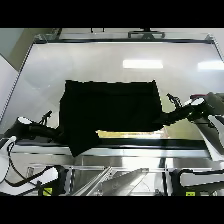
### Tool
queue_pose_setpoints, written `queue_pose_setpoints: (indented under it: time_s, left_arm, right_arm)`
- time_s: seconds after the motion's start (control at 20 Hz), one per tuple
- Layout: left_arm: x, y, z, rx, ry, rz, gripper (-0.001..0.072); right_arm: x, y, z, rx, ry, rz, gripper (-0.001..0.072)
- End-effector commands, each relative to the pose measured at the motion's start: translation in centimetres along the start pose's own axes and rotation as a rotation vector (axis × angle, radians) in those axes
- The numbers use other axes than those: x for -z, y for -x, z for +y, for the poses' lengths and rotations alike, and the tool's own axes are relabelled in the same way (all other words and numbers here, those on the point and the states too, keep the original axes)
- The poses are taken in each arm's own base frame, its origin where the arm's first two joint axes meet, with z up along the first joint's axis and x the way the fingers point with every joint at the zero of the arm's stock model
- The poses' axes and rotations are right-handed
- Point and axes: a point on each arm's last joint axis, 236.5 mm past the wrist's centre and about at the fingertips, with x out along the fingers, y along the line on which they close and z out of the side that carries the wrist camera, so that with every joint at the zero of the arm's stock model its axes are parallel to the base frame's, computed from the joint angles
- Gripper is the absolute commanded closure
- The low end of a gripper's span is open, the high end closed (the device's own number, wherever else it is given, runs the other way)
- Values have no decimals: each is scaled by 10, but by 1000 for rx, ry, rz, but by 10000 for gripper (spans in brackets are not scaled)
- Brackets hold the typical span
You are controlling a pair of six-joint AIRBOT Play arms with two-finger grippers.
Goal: Fold the shirts.
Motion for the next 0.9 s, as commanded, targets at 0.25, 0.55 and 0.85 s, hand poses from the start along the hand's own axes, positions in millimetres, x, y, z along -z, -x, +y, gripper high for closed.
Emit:
queue_pose_setpoints:
  time_s: [0.25, 0.55, 0.85]
  left_arm:
    - [-24, 6, -8, 41, -21, -8, 696]
    - [-49, 47, -29, 14, -108, -159, 689]
    - [-75, 112, -79, 49, -259, -403, 689]
  right_arm:
    - [12, 16, 1, -66, -68, 18, 240]
    - [22, 25, 6, -119, -90, 42, 598]
    - [15, 52, -8, -65, -157, -51, 694]
